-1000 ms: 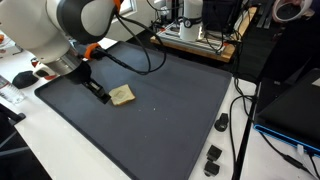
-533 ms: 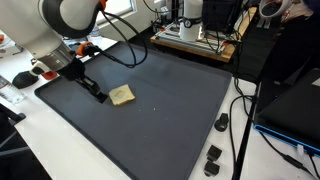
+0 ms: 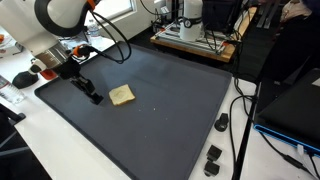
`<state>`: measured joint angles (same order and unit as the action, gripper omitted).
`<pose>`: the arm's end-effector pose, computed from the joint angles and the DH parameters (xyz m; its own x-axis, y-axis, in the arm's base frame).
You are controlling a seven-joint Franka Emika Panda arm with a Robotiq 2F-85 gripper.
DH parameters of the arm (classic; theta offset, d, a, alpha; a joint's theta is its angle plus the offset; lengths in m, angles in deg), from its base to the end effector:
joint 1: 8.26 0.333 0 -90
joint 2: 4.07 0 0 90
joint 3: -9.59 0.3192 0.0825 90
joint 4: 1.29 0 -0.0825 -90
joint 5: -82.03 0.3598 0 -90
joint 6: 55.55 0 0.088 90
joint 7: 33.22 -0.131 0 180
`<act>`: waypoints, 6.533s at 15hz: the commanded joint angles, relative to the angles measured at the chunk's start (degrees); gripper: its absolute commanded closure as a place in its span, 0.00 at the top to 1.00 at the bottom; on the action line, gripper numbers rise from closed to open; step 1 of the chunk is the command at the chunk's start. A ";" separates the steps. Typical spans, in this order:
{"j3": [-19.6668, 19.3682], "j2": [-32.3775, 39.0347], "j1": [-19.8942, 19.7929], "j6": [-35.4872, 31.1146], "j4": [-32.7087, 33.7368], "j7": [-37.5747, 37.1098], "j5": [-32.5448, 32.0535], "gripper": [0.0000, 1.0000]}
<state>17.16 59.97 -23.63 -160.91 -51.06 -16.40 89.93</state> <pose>0.7442 -0.1270 0.1925 0.9958 0.0557 -0.0726 0.0337 -0.9608 -0.2752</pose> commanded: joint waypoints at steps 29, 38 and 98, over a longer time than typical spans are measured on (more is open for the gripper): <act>3.76 -35.04 -6.97 -49.35 -63.29 10.04 21.17 0.05; 6.29 -39.77 -6.61 -62.87 -73.40 5.06 20.94 0.05; -11.22 -34.78 16.16 -44.74 -65.31 -17.04 -5.62 0.05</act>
<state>5.41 23.06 -6.70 -204.90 -118.37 -31.40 85.76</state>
